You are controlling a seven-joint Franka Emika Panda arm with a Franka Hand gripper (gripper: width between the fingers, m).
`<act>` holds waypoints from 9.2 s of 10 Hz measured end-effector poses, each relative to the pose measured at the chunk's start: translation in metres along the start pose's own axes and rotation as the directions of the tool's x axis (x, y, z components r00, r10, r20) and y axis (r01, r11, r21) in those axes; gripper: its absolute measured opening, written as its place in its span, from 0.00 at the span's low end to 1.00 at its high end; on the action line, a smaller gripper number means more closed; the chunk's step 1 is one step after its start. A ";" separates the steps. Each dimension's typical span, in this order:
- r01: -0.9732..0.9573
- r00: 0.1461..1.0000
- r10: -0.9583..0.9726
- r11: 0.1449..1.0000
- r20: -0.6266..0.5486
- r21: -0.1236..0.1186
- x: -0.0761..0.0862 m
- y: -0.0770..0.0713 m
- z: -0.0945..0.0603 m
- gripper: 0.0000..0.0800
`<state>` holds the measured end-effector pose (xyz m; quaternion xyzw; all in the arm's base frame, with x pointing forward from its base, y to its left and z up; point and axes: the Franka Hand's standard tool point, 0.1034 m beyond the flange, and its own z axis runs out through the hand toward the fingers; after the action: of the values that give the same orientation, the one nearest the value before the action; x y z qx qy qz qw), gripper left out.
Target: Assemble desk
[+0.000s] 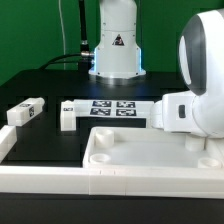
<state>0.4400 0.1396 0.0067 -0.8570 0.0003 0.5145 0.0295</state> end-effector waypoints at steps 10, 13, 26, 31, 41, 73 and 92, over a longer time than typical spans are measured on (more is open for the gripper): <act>0.062 0.993 -0.060 0.998 -0.104 0.013 -0.035 0.008 -0.058 0.36; 0.097 0.938 -0.089 0.995 -0.334 0.009 -0.041 0.018 -0.083 0.36; 0.096 0.416 -0.056 0.995 -0.908 -0.018 -0.066 0.020 -0.194 0.36; 0.102 0.227 -0.113 0.991 -0.967 -0.092 -0.068 0.036 -0.228 0.36; 0.101 0.144 -0.168 0.983 -0.975 -0.155 -0.057 0.034 -0.241 0.36; 0.117 0.098 -0.306 0.948 -0.947 -0.295 -0.013 0.022 -0.233 0.80; 0.189 0.520 -0.272 0.961 -0.810 -0.201 -0.020 0.019 -0.237 0.81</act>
Offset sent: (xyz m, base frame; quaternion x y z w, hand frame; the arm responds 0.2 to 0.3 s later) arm 0.0104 -0.0139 0.0500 -0.0131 -0.0114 -0.0472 0.9987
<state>0.6391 0.1081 0.1345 -0.9902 -0.1217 0.0399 0.0563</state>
